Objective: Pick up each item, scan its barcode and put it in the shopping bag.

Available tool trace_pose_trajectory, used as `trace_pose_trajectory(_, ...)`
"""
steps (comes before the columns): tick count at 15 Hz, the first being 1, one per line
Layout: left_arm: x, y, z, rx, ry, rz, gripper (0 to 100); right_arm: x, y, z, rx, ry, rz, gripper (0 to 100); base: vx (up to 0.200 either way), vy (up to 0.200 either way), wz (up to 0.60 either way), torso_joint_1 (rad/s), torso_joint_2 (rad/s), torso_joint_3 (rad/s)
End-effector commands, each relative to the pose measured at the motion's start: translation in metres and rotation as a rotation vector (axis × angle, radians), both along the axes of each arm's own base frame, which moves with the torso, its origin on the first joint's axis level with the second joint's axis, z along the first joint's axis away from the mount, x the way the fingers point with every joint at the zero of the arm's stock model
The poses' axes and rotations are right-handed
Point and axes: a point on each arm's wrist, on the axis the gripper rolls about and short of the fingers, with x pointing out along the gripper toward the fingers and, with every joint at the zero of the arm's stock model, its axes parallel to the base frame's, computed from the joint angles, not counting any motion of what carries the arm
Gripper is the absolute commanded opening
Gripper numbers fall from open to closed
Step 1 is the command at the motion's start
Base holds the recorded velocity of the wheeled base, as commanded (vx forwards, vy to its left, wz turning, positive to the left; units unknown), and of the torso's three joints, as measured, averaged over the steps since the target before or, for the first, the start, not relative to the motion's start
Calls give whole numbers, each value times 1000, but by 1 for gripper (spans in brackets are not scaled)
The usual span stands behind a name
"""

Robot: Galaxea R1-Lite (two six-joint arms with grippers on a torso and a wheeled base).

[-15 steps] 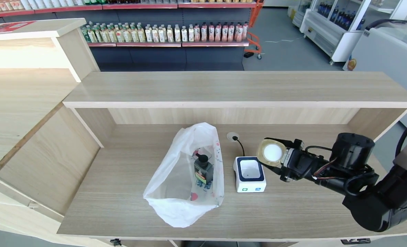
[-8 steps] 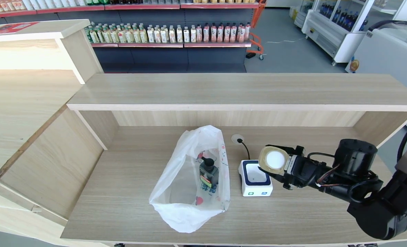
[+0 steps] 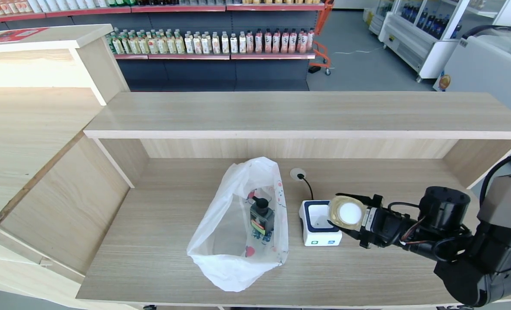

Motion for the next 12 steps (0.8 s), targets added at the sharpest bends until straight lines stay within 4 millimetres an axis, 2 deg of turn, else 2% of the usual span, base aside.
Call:
trace_pose_trajectory(1,0,0,0,0,0,1,100,4,0,-12,-7,33,-3,0,0,0,0,0,0,0)
trace_pose_trajectory(9,0,0,0,0,0,1,100,40,15,-23,9,-21,23,0,0,0,0,0,0,0)
trace_pose_trajectory(12,0,0,0,0,0,1,100,49,23,-30,29,-11,91,0,0,0,0,0,0,0)
